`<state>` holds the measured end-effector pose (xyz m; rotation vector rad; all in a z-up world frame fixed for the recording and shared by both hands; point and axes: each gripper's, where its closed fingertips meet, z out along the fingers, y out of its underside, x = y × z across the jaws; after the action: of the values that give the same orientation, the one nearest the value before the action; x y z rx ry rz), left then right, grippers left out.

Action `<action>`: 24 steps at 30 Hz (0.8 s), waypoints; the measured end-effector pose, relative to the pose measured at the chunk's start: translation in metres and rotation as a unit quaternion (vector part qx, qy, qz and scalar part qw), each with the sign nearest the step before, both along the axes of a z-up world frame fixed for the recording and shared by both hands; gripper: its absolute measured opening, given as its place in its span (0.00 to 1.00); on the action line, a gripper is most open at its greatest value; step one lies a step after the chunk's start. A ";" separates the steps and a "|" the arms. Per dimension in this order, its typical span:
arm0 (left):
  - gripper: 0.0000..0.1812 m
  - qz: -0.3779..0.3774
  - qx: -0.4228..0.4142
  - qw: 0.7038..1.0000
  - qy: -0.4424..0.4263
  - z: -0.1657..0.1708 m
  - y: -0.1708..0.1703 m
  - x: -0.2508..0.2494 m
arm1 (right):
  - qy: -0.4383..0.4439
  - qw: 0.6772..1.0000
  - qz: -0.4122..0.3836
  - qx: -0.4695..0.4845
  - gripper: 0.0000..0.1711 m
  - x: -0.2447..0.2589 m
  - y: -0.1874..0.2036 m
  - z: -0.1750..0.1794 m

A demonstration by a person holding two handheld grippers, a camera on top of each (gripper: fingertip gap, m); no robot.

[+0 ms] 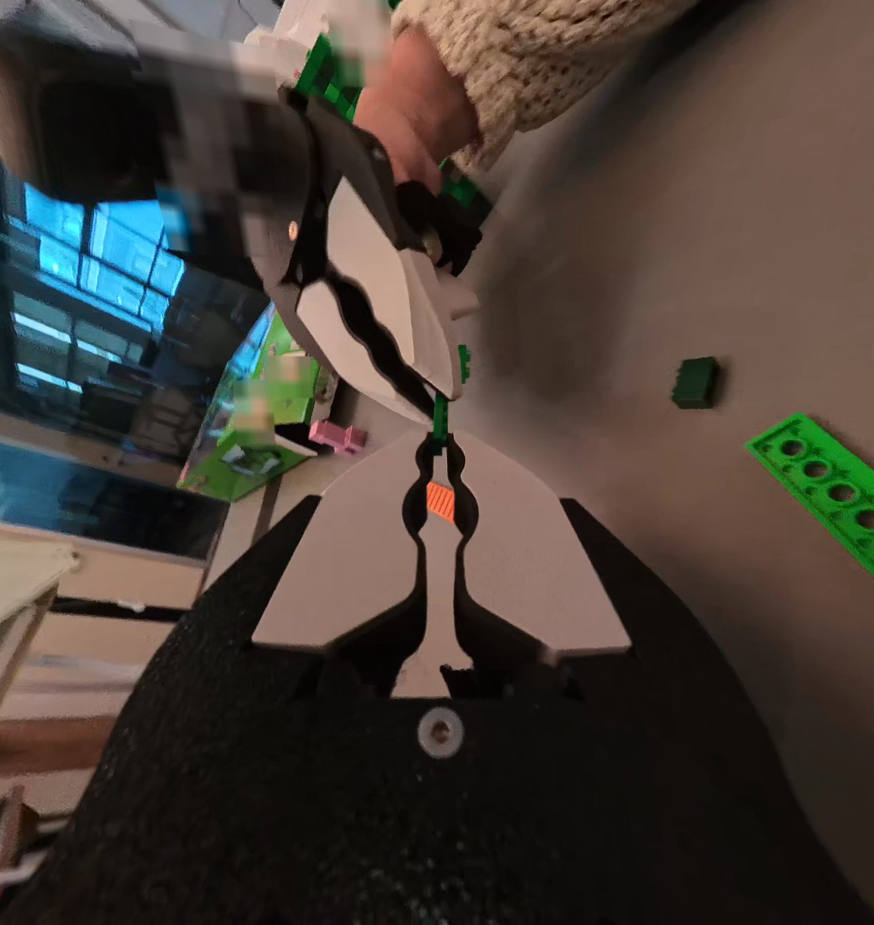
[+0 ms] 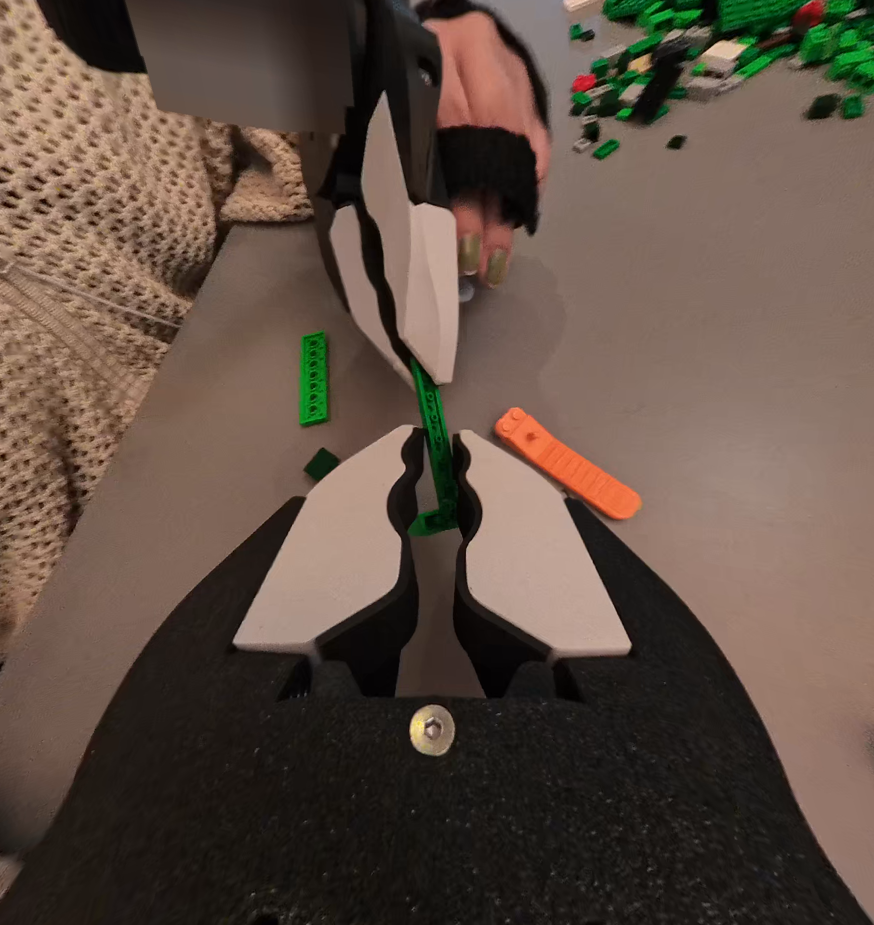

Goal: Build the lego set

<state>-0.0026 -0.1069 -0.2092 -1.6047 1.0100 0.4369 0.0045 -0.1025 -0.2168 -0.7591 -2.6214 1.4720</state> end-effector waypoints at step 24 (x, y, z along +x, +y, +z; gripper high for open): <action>0.29 0.083 -0.104 0.929 -0.344 0.030 0.007 -0.031 | 0.150 0.980 -0.130 -0.003 0.03 -0.038 -0.006 0.035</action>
<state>-0.0337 -0.0995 -0.1792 -1.8474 0.3909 -0.1393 -0.0340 -0.1085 -0.1820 -0.7749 -2.2044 1.3981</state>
